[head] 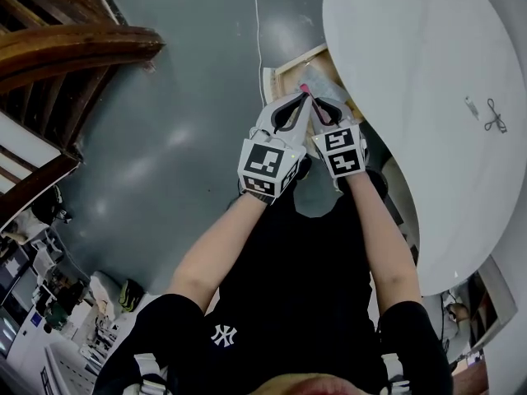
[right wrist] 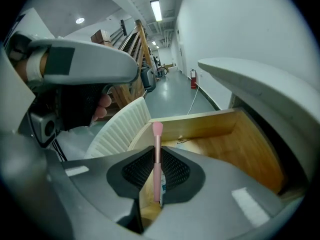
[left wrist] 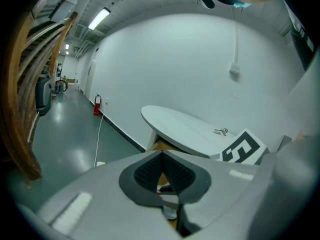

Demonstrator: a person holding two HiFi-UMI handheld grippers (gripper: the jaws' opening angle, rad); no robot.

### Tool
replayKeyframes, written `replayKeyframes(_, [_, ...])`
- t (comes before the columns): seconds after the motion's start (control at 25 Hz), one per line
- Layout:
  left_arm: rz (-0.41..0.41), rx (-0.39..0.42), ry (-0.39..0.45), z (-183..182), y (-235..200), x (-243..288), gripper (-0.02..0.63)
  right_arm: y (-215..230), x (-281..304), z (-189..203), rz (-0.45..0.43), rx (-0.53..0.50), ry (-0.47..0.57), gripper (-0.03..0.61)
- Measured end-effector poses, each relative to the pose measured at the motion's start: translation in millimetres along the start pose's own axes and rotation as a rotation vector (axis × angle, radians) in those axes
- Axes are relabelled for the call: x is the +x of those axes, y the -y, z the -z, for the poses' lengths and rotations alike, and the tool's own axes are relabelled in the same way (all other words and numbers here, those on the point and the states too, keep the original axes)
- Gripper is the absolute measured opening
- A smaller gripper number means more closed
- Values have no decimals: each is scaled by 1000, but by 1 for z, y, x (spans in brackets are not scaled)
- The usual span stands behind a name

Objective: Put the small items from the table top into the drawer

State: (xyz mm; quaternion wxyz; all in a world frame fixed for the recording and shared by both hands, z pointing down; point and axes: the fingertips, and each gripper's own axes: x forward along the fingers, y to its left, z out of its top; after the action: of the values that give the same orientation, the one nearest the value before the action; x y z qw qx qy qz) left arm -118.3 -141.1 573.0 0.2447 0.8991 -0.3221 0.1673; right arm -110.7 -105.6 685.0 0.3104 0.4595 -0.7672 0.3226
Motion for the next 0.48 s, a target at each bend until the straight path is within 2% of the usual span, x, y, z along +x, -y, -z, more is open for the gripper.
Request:
replayKeyframes(0.36, [-5,-6,14,-2,-12,5,0,1,28,11,-18,-9,-46,69])
replayKeyframes(0.48, [-5,-2,16,0,-15,6,0,1,35,15,-21,-5,-50,89])
